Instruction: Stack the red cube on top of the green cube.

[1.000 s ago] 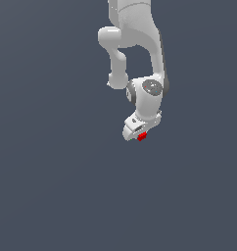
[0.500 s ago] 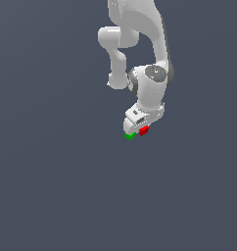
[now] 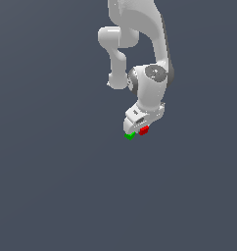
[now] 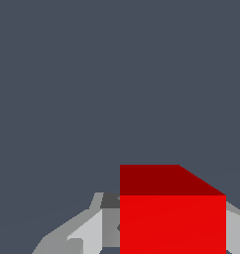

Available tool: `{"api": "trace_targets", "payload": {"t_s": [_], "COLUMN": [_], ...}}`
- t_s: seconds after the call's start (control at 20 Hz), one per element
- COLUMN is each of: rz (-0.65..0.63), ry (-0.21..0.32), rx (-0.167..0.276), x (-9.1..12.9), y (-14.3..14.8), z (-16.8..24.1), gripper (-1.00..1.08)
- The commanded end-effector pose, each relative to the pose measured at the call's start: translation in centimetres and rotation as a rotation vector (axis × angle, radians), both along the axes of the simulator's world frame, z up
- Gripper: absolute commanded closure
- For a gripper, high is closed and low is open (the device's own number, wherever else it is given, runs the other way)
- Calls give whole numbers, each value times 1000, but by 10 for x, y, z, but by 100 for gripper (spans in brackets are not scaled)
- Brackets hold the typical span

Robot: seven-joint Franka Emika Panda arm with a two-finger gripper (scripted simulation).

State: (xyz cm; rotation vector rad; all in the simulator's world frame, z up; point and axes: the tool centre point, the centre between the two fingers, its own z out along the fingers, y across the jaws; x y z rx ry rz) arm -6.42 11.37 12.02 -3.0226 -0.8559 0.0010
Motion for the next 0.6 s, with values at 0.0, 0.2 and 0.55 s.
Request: {"api": "trace_targets", "payload": {"t_s": [0.0,0.2,0.55], "rz": [0,0,0], "ry": [-1,-1,-1], "rx": [0,0,0], "x": [-1,-7,-25], "y": [-1,-8,-32], "z": [-1,-9,-38], "gripper": [108,108,108]}}
